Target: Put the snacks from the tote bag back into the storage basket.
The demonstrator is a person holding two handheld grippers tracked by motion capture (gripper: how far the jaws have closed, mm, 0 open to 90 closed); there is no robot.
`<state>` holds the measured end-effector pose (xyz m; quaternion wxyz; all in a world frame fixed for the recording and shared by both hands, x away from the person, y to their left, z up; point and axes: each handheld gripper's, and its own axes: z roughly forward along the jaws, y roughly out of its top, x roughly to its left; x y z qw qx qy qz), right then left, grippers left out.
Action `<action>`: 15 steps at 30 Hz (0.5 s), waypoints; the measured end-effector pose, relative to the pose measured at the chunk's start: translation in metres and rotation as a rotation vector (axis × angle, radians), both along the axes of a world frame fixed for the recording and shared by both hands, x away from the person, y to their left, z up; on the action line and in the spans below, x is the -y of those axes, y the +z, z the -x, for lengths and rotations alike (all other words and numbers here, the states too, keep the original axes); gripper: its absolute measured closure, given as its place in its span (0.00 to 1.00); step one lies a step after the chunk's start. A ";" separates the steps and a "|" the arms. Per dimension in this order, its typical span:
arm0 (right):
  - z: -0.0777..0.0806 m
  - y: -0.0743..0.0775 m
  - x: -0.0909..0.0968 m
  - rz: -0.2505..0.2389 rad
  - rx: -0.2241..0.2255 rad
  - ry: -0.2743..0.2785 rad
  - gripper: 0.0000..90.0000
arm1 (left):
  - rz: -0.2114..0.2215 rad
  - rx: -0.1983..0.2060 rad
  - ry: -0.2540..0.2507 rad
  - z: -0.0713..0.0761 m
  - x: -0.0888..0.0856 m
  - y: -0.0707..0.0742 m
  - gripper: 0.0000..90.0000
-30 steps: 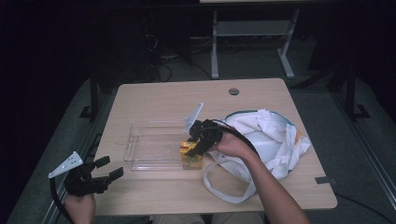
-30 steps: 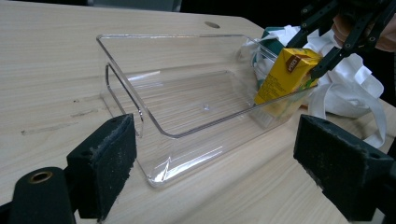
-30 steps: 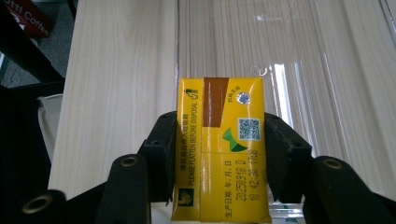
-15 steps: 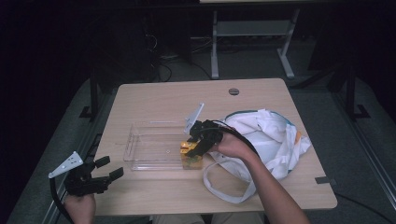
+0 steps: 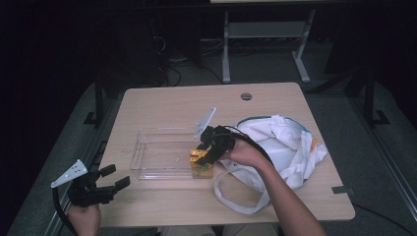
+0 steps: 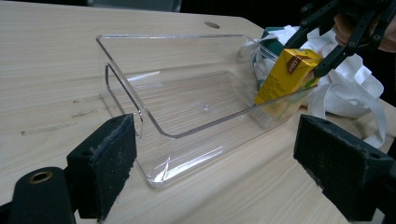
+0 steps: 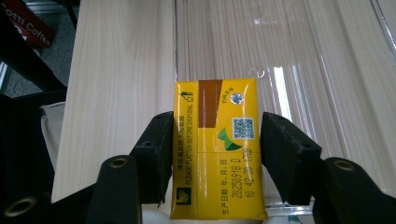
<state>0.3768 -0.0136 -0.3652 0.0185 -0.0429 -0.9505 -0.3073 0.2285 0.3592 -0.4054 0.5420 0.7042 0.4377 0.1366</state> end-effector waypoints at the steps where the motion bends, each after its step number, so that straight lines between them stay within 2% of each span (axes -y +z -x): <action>1: 0.000 0.000 0.000 -0.002 0.002 -0.001 0.49 | -0.002 -0.002 -0.002 0.000 0.000 0.000 0.14; 5: -0.001 0.000 0.001 -0.007 -0.012 -0.010 0.46 | -0.004 -0.003 -0.003 0.000 0.000 0.000 0.14; 15: 0.000 0.004 0.004 -0.021 -0.008 -0.016 0.43 | -0.004 -0.003 -0.003 0.000 0.000 0.000 0.14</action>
